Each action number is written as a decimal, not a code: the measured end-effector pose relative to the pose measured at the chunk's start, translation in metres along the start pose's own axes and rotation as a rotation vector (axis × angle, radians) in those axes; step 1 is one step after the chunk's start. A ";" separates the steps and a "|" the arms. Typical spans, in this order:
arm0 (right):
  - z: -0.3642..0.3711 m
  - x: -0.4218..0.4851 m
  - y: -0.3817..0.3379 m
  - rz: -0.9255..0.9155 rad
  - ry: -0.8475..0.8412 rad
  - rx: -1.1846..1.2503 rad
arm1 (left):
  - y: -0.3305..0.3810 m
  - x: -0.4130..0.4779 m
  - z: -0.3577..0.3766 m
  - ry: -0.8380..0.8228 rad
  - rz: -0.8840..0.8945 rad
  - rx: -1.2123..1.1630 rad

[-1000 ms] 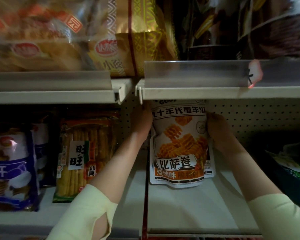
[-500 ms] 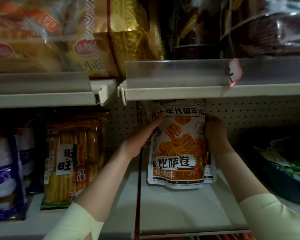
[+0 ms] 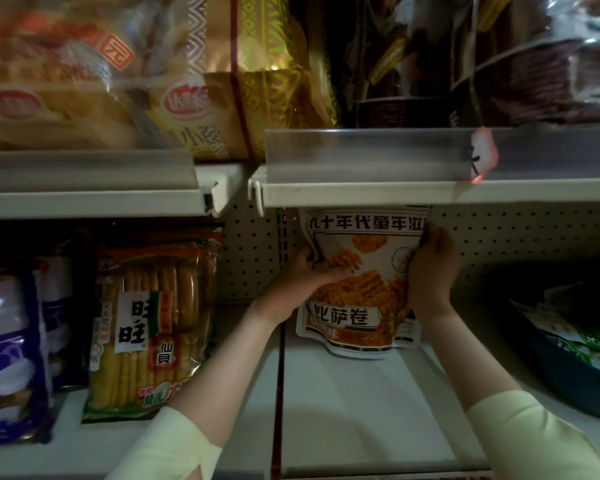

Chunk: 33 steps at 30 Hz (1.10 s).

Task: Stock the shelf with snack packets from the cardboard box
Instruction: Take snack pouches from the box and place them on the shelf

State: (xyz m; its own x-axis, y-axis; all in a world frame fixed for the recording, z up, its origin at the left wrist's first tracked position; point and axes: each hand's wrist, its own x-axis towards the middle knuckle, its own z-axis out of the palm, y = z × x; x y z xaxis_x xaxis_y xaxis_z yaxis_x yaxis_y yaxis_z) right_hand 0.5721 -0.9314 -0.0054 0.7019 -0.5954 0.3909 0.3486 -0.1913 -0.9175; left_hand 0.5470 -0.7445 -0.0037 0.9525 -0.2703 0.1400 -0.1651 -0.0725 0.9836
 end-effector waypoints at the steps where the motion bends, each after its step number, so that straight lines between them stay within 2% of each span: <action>1: 0.003 -0.001 0.000 -0.003 0.009 0.013 | -0.001 0.002 -0.002 0.016 0.014 -0.013; 7: 0.021 -0.008 0.000 -0.015 -0.019 0.084 | -0.009 0.008 -0.012 0.156 0.072 -0.008; 14: 0.024 -0.006 0.008 -0.035 -0.036 0.095 | -0.012 0.007 -0.008 0.166 0.140 0.001; 24: 0.021 -0.001 0.007 -0.022 -0.040 0.080 | -0.016 0.009 0.004 0.230 0.120 0.018; 33: 0.001 0.019 0.006 -0.015 0.013 0.086 | -0.017 0.020 0.030 0.205 0.118 0.038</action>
State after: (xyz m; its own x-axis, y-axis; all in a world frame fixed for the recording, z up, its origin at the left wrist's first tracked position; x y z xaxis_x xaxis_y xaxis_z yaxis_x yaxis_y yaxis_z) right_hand 0.5883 -0.9437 -0.0036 0.6883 -0.6031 0.4030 0.4113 -0.1332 -0.9017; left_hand 0.5612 -0.7771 -0.0205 0.9574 -0.0789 0.2778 -0.2844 -0.0891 0.9546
